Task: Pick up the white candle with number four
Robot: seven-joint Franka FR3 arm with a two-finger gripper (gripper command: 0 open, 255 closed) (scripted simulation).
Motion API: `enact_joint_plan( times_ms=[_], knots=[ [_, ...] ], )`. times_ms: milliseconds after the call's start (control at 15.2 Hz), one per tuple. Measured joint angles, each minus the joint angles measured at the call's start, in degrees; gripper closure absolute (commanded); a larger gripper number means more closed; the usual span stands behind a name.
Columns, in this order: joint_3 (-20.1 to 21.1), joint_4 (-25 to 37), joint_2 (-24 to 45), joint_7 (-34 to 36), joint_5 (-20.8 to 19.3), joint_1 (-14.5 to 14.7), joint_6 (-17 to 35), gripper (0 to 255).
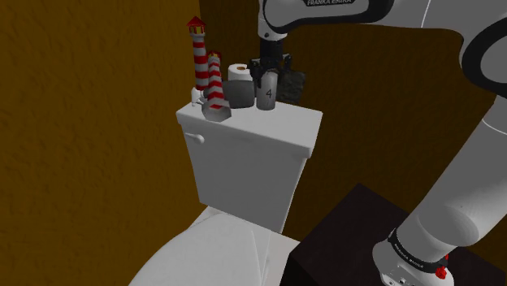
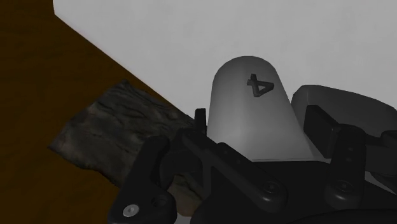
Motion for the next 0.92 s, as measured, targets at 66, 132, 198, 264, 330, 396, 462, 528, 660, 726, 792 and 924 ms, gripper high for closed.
enact_joint_plan(
  times_ms=[66, 132, 198, 264, 330, 396, 462, 528, 660, 726, 792, 924],
  knots=[
    [0.0, 1.0, 0.2, 0.0, 0.0, 0.1, -0.8, 255],
    [0.0, 2.0, 0.5, -0.2, -0.1, 0.1, -1.6, 255],
    [0.1, 3.1, 0.7, -0.3, -0.1, 0.1, -2.4, 255],
    [0.0, 4.0, 0.9, -0.4, -0.2, 0.1, -3.1, 255],
    [0.0, 5.0, 1.0, -0.6, -0.2, 0.1, -4.0, 255],
    [0.1, 5.8, 1.1, -0.6, -0.2, 0.2, -4.7, 255],
    [0.1, 6.8, 1.2, -0.7, -0.2, 0.2, -5.6, 255],
    [0.1, 8.1, 1.6, -0.8, -0.3, 0.3, -6.5, 255],
    [0.2, 10.7, 2.4, -0.9, -0.5, 0.5, -8.4, 255],
    [0.3, 12.0, 2.8, -0.9, -0.7, 0.6, -9.3, 255],
    [0.3, 13.1, 3.1, -0.9, -0.7, 0.6, -10.1, 255],
    [0.3, 14.6, 3.3, -1.1, -0.8, 0.7, -11.4, 255]
  ],
)
